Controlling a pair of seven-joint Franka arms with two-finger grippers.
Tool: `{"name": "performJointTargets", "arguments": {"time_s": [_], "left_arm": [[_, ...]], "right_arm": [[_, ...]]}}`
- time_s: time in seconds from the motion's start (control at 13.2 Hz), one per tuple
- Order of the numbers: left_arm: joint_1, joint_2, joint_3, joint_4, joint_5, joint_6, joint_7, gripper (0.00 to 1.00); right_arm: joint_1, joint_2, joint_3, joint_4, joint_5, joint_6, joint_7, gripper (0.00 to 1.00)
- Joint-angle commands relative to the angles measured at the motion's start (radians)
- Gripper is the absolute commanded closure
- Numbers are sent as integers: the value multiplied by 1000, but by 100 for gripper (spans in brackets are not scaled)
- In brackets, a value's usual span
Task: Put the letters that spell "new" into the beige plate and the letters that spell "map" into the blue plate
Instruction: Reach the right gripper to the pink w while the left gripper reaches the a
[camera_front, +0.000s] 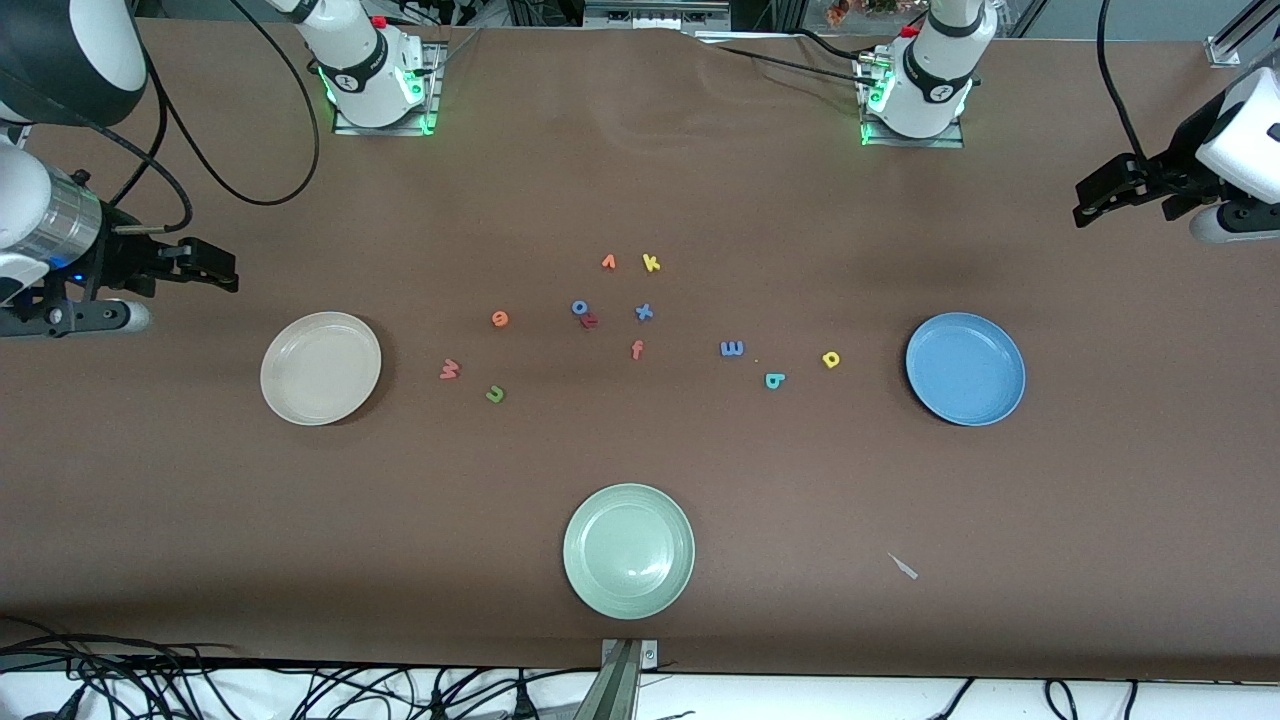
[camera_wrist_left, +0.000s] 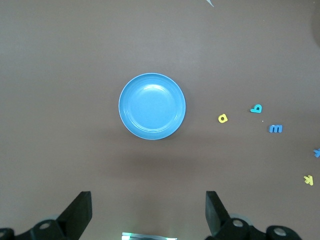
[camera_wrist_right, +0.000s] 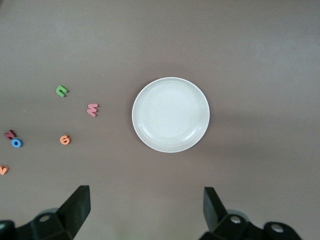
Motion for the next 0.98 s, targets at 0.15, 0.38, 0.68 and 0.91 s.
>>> {"name": "performJointTargets", "arguments": {"time_s": [0.15,0.38,0.68,0.91], "left_arm": [[-12,19,-1,20,-24,-2,-2,0],[-14,28,-1,22,-45,-1,1,0],[-14,70,-14,22,-25,17,10,0],[-70,77,-21,7,-28,11,5,0]], "right_arm": [[39,37,3,18,12,-14,-16,0],[71,63,3,17,13,1,1,0],[103,129,3,3,23,67,76,0],[142,148,3,-28,23,119,178,0]]}}
